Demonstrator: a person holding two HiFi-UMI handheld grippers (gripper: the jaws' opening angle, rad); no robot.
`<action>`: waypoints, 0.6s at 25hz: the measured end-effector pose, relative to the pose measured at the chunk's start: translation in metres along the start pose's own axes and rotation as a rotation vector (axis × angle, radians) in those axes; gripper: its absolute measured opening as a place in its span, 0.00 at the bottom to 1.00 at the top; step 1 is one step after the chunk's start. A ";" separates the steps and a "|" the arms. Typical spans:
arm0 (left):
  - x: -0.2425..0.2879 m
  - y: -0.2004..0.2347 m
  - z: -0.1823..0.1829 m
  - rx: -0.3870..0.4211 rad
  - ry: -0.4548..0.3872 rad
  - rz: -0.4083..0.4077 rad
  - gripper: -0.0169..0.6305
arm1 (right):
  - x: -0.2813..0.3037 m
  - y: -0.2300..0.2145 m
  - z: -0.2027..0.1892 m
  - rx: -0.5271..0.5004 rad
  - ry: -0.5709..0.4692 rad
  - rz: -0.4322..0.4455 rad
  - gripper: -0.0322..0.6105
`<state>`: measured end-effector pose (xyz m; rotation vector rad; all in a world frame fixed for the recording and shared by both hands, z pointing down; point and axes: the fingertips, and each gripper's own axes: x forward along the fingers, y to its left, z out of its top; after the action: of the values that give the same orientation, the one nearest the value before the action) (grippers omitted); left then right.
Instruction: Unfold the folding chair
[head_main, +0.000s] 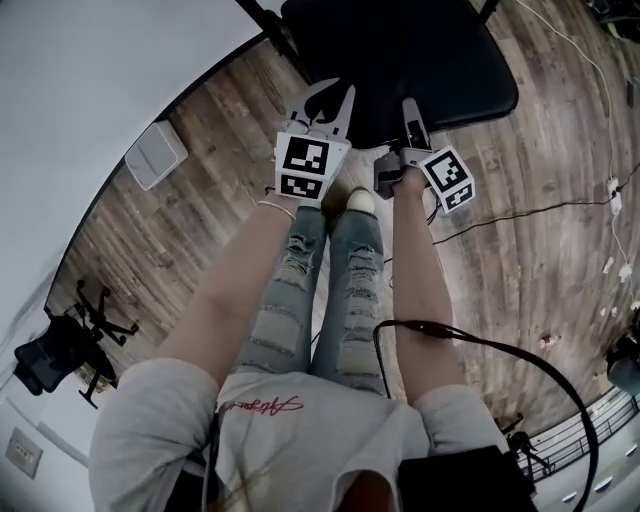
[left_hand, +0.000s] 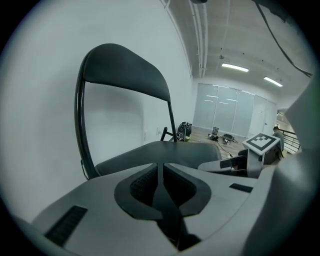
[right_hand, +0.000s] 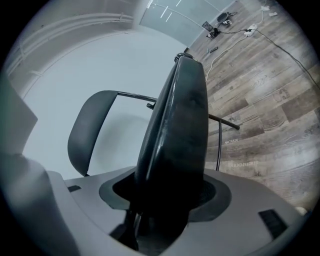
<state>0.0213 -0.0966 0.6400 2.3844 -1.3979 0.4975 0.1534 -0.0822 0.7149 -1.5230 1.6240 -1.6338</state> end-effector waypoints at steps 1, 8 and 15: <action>0.002 -0.002 -0.004 0.004 -0.003 -0.008 0.10 | 0.002 -0.004 -0.002 0.002 -0.007 0.009 0.45; 0.011 -0.007 -0.033 0.016 -0.026 -0.063 0.10 | 0.010 -0.044 -0.032 0.082 -0.032 0.081 0.46; 0.019 -0.015 -0.060 0.015 -0.076 -0.086 0.10 | 0.012 -0.059 -0.037 -0.080 -0.070 0.190 0.47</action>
<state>0.0355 -0.0767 0.7000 2.4874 -1.3204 0.4004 0.1415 -0.0600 0.7809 -1.3985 1.7554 -1.4159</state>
